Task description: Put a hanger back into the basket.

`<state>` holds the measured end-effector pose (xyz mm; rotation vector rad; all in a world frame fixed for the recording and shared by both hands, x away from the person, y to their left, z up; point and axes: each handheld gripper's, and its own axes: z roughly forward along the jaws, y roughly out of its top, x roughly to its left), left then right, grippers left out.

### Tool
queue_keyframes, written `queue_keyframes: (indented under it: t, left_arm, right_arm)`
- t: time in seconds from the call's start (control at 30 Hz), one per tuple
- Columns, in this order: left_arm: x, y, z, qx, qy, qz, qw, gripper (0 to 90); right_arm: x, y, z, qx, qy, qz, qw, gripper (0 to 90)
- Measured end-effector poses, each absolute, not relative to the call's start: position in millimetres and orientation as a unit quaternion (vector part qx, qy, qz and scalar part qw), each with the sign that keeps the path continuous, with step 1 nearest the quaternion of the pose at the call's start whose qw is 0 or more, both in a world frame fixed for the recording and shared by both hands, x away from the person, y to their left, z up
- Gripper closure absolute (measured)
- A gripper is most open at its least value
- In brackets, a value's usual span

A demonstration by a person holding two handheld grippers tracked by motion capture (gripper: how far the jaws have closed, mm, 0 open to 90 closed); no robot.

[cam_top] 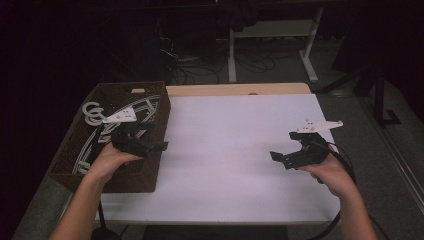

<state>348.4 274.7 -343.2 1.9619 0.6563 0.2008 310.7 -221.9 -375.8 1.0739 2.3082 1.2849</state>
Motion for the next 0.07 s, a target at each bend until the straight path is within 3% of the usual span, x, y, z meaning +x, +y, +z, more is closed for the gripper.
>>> queue_keyframes:
  t: [0.07]
  left_arm:
    - [347.3,274.8,-342.5,0.811,0.267,0.085,0.514,0.0]
  right_arm:
    - [309.7,-221.7,-375.0,0.371,0.801,0.447,0.145,0.0]
